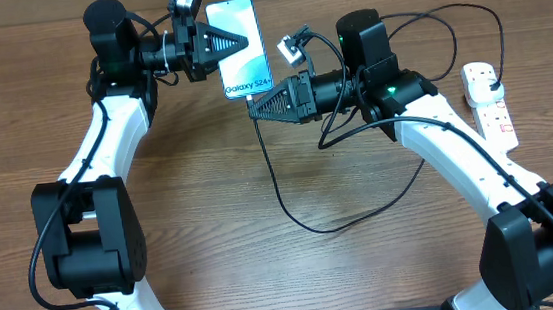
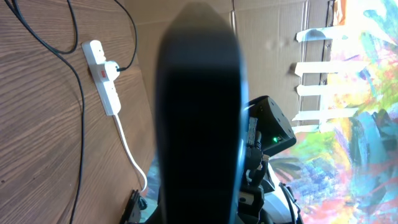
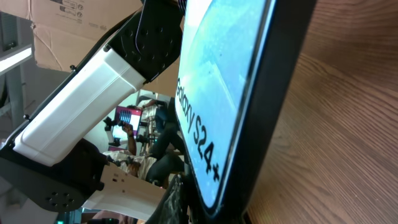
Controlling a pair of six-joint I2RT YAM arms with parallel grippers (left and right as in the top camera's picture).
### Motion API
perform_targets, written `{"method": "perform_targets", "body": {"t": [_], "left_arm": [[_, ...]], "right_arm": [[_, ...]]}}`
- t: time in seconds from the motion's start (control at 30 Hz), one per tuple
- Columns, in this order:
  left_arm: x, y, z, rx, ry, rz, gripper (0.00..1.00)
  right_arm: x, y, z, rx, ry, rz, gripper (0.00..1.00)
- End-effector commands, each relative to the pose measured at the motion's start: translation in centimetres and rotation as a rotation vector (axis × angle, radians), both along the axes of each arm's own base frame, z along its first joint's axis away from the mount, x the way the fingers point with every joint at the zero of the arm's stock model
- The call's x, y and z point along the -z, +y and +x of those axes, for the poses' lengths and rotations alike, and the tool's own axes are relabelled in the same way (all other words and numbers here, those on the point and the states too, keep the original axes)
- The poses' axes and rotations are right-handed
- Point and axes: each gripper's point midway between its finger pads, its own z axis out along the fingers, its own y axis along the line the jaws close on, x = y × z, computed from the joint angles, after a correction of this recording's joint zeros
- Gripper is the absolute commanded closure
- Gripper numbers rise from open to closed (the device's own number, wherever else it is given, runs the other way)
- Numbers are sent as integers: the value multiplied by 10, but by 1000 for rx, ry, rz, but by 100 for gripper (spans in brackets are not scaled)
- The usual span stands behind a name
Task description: Plug charger to phone and switch on socket
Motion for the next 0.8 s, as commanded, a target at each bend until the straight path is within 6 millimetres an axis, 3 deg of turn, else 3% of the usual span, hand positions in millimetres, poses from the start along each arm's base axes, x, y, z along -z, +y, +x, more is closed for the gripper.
{"method": "perform_targets", "body": {"t": [0.0,0.77], "left_arm": [[-22,0,-17,69,-97,-1,96],[-22,9,-13,48,-67,0,96]], "right_arm": [[0,-5,10,37,-22,-6,96],[4,-6,15,69,-15,-30,96]]}}
